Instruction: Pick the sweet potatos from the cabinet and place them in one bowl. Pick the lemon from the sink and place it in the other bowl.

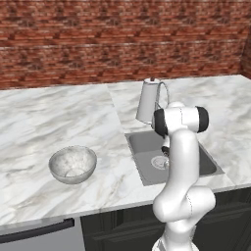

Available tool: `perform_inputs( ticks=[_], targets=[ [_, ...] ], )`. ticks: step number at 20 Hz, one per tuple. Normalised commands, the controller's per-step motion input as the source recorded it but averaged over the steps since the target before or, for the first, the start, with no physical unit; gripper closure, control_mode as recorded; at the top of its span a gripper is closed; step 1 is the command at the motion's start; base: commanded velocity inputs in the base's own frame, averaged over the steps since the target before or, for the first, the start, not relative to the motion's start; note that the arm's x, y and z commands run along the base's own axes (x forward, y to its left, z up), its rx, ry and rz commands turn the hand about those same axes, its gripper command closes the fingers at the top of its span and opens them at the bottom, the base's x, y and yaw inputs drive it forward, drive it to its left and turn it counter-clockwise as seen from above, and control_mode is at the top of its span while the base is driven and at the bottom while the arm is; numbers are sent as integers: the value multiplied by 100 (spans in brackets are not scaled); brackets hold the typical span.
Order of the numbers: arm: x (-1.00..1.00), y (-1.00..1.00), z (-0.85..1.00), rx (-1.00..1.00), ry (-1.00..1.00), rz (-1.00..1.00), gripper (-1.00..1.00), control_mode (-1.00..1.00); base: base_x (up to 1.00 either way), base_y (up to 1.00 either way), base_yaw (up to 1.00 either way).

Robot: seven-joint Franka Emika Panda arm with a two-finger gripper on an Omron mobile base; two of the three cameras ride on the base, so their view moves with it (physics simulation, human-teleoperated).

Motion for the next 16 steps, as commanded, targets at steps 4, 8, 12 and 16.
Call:
perform_inputs(
  ticks=[4,8,12,16],
  targets=[
    [-19,-5,39,0,0,1,100,-100,0,0,0],
    [-19,0,61,0,0,0,100,-100,0,0,0],
    [-21,0,81,1,0,0,100,-100,0,0,0],
    [-31,-2,79,2,0,0,100,-100,0,0,0]
  ],
)
